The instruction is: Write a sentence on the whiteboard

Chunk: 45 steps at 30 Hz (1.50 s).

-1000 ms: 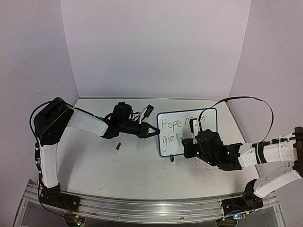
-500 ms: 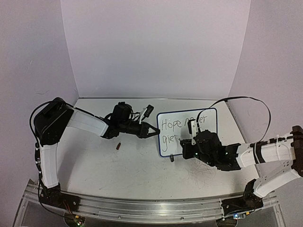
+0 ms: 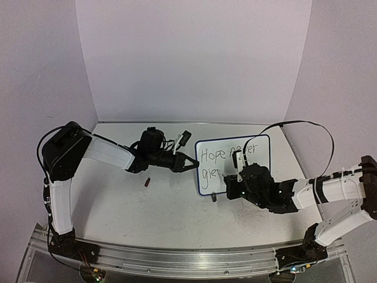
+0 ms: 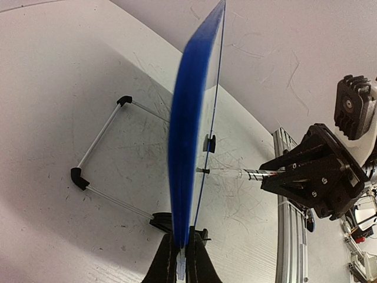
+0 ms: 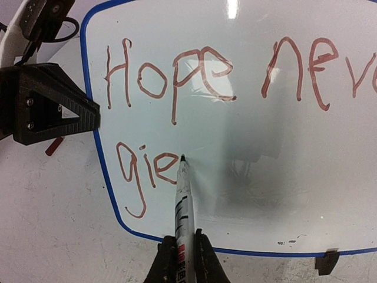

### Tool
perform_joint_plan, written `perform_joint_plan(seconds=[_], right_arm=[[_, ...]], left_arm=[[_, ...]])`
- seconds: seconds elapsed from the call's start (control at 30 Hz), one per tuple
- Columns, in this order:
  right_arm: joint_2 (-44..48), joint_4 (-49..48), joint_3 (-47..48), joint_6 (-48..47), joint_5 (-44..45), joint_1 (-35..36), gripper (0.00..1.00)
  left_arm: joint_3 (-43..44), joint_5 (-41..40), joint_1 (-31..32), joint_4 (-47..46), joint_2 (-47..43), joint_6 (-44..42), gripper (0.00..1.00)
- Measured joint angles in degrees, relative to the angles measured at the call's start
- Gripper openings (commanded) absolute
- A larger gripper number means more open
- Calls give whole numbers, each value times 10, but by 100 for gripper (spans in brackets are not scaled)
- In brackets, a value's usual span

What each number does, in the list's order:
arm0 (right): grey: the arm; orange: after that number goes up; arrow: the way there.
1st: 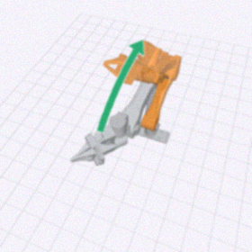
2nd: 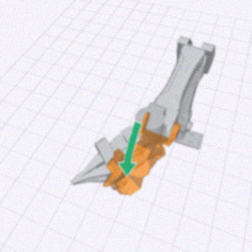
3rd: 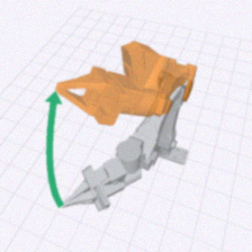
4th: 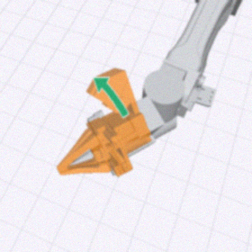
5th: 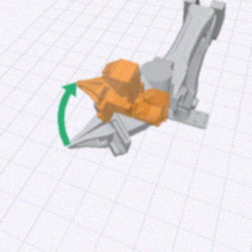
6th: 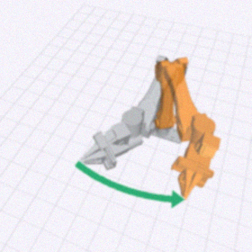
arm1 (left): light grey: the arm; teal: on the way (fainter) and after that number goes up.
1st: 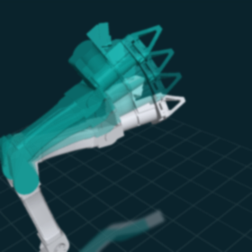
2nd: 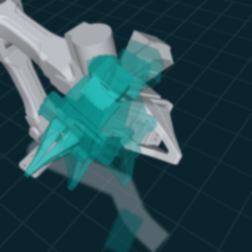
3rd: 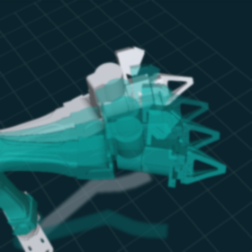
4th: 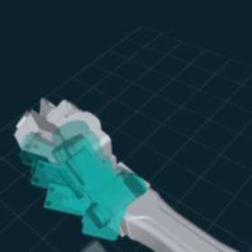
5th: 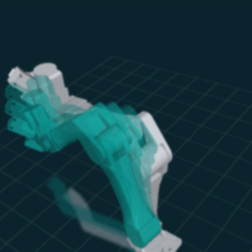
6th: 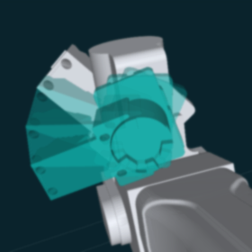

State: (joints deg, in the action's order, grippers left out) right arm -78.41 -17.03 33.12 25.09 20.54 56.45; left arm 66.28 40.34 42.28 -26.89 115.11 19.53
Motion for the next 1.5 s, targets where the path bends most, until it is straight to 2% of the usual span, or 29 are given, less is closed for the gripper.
perform_joint_plan(seconds=[1.5], right_arm=[[1,24,-9,32,-8,5,0]], left_arm=[[0,-1,0,5,-2,-1,0]])
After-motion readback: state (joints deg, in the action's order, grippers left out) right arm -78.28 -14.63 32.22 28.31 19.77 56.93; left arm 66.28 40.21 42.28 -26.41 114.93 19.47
